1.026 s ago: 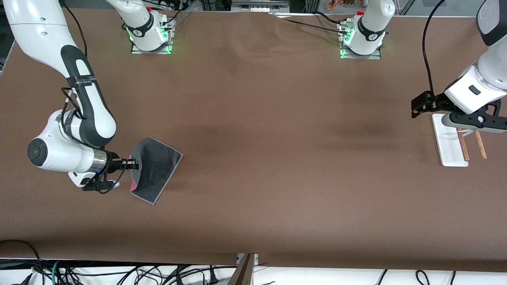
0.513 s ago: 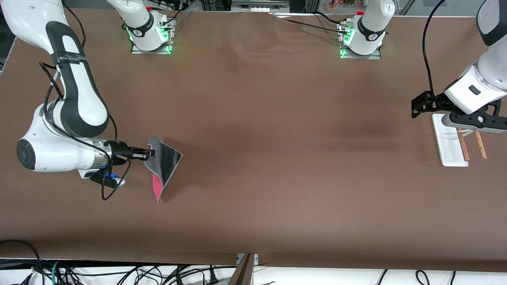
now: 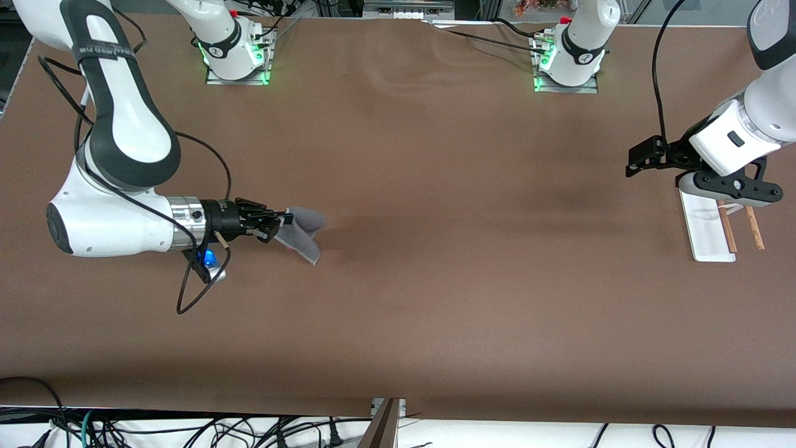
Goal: Pass towel and hang on rack
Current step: 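Lift the towel with the right gripper while the left gripper approaches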
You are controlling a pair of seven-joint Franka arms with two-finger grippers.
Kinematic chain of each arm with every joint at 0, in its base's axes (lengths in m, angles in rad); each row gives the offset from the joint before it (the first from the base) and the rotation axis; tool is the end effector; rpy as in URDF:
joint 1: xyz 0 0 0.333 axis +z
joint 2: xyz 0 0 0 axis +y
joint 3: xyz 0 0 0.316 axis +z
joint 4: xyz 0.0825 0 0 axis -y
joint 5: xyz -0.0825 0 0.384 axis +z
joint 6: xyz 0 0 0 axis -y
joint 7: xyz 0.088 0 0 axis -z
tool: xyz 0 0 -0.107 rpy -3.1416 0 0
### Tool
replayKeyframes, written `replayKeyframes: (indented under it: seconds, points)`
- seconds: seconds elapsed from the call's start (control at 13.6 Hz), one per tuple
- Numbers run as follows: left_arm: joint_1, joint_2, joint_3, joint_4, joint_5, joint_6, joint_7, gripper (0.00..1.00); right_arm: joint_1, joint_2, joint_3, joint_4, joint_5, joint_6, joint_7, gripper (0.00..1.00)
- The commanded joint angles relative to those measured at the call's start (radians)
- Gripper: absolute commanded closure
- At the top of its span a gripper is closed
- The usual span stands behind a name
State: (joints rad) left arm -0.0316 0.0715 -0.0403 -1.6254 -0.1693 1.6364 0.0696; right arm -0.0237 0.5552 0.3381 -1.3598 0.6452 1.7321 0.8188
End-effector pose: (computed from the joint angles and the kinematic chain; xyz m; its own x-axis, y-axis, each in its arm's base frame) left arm 0.5751 -0.0578 0.5652 0.9904 -0.1291 -0.0494 -0.1187 -0.9776 0.1739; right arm 0.6624 0.2213 0.4285 0.6549 -0.3852 -0.6501 -0.7012 -0.6307 -0.3326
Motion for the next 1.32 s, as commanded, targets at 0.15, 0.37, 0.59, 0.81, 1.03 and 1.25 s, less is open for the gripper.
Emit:
replayKeyframes:
  seconds: [0.15,0.37,0.59,0.81,1.03,1.25]
  points:
    - [-0.025,0.046,-0.001,0.024,-0.152,-0.029,0.117,0.00,-0.007,-0.001,0.139,0.070,0.125,0.058,0.362,1.00]
    - [-0.033,0.122,-0.001,0.024,-0.356,-0.027,0.300,0.00,-0.001,-0.001,0.246,0.080,0.156,0.176,0.578,1.00]
    - [-0.031,0.192,-0.001,0.022,-0.502,-0.021,0.482,0.00,-0.002,-0.001,0.334,0.119,0.171,0.265,0.764,1.00]
    - [-0.036,0.255,-0.003,0.025,-0.616,0.025,0.671,0.00,0.004,-0.001,0.410,0.126,0.186,0.413,0.889,1.00]
    - [-0.047,0.309,-0.003,0.027,-0.748,0.078,0.835,0.00,0.036,0.000,0.449,0.125,0.194,0.559,0.983,1.00]
    - [-0.065,0.362,-0.006,0.033,-0.921,0.134,0.990,0.00,0.083,0.006,0.443,0.123,0.185,0.645,1.002,1.00]
